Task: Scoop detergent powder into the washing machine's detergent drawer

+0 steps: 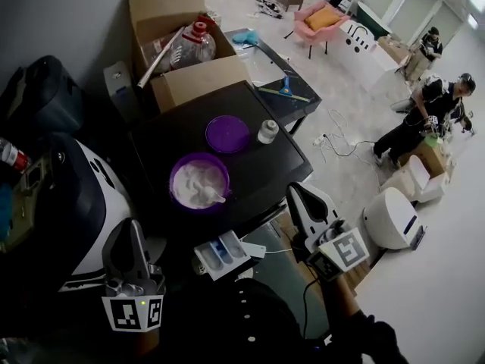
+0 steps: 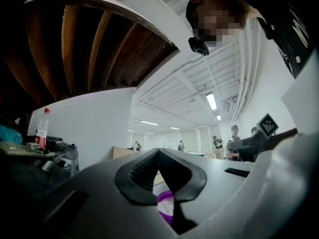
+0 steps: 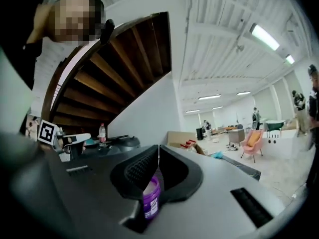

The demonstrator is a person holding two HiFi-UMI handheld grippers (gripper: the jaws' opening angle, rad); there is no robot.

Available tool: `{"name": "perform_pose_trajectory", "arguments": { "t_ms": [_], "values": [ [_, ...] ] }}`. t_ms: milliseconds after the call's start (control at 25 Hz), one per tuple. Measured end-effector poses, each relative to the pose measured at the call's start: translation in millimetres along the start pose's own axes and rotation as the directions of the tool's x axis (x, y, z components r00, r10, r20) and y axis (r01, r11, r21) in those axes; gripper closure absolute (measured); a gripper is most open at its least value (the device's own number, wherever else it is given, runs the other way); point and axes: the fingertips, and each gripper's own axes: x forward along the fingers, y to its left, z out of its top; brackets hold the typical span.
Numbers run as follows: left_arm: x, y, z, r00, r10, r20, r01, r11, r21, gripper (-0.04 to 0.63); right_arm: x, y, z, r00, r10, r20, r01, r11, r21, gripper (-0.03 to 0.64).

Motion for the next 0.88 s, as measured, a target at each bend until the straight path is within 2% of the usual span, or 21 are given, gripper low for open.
{"name": "perform_pose_trajectory", "arguments": {
  "t_ms": [80, 200, 320, 560, 880],
  "values": [
    [4, 2, 10, 1.000, -0.004, 0.011, 0.004, 1.000, 0.009, 0.580, -19, -11, 19, 0.995, -0.082, 0.063, 0.082, 0.997, 0.004, 0.584],
    [10, 3, 22, 1.000, -0.016, 0.014, 0.016, 1.000, 0.019, 0.580, -48, -25, 39, 0.972, -0.188, 0.139, 0.189, 0.982, 0.005, 0.586],
    [9, 2, 28, 1.000, -0.021, 0.007, 0.021, 0.999, 0.035, 0.580, -70, -31, 48, 0.955, -0.241, 0.174, 0.251, 0.967, -0.041, 0.588],
    [0, 12, 35, 1.000, 0.008, 0.002, -0.009, 0.999, 0.036, 0.580, -92, -33, 42, 0.942, -0.281, 0.182, 0.299, 0.950, -0.084, 0.589],
    [-6, 12, 35, 1.000, 0.014, 0.007, -0.015, 0.999, 0.030, 0.580, -88, -28, 38, 0.949, -0.266, 0.169, 0.283, 0.955, -0.085, 0.589]
  ]
}}
